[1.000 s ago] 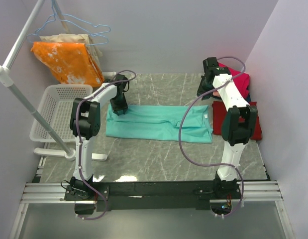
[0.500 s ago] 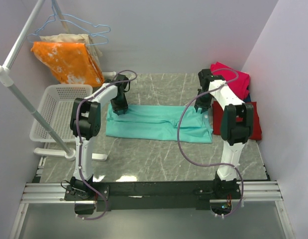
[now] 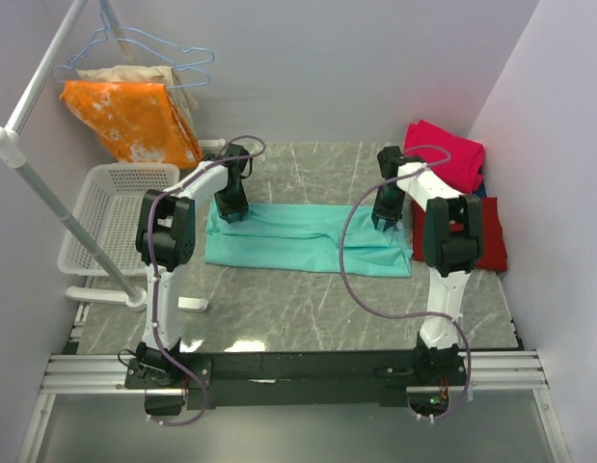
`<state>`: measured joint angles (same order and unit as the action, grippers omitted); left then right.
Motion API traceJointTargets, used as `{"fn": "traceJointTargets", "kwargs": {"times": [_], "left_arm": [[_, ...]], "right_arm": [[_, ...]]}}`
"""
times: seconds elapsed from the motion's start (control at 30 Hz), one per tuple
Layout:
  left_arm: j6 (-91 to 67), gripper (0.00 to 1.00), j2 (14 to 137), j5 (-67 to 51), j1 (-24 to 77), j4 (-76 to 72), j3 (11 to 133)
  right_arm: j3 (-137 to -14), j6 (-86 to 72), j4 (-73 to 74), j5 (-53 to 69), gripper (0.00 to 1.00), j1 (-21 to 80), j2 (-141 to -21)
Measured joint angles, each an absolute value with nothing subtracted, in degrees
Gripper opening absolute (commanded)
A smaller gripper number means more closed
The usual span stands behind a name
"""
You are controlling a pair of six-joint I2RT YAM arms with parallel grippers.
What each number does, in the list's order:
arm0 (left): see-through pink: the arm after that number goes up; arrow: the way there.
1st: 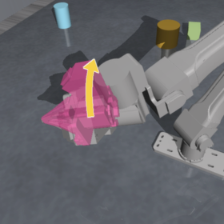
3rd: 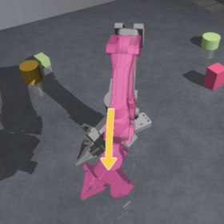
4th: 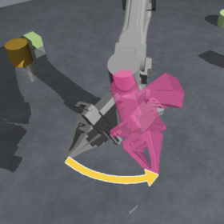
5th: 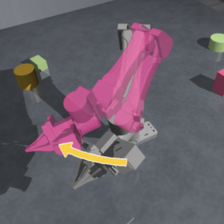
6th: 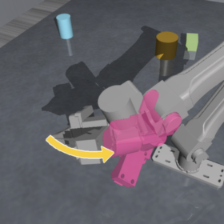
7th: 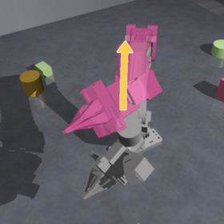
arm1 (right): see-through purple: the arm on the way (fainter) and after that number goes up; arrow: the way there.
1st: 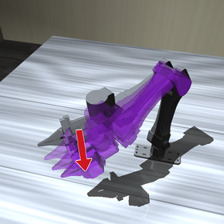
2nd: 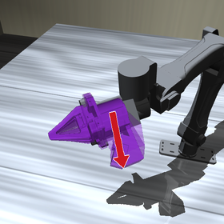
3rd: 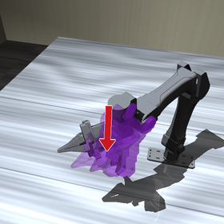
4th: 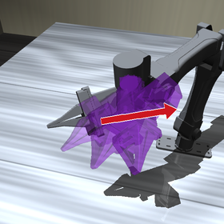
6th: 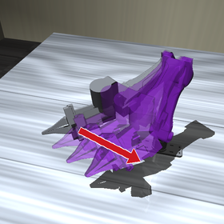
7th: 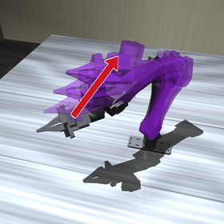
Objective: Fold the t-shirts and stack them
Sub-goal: Fold the tshirt
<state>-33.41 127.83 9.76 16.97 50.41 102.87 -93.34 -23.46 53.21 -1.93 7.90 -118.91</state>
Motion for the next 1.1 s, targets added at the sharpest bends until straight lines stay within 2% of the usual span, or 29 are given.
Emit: {"fn": "traceJointTargets", "kwargs": {"times": [0.2,0.3,0.33,0.73,1.1], "left_arm": [[-33.41,0.44,127.76,9.78,16.97,50.35,102.80],[-33.41,0.43,127.76,9.78,16.97,50.33,102.78],[-33.41,0.44,127.76,9.78,16.97,50.33,102.78],[-33.45,0.44,127.76,10.04,17.08,50.33,102.78],[-33.65,0.44,127.76,10.17,17.08,50.35,102.78]], "right_arm": [[-93.51,-23.46,53.10,-1.93,0.31,7.90,-120.99],[-93.51,-23.27,53.10,-1.87,0.10,7.90,-121.30],[-93.51,-23.07,53.08,-1.89,0.00,7.92,-121.30],[-93.54,-23.05,54.04,-3.42,0.00,8.97,-120.57],[-91.24,-23.05,55.83,-3.38,0.00,11.86,-109.91]]}}
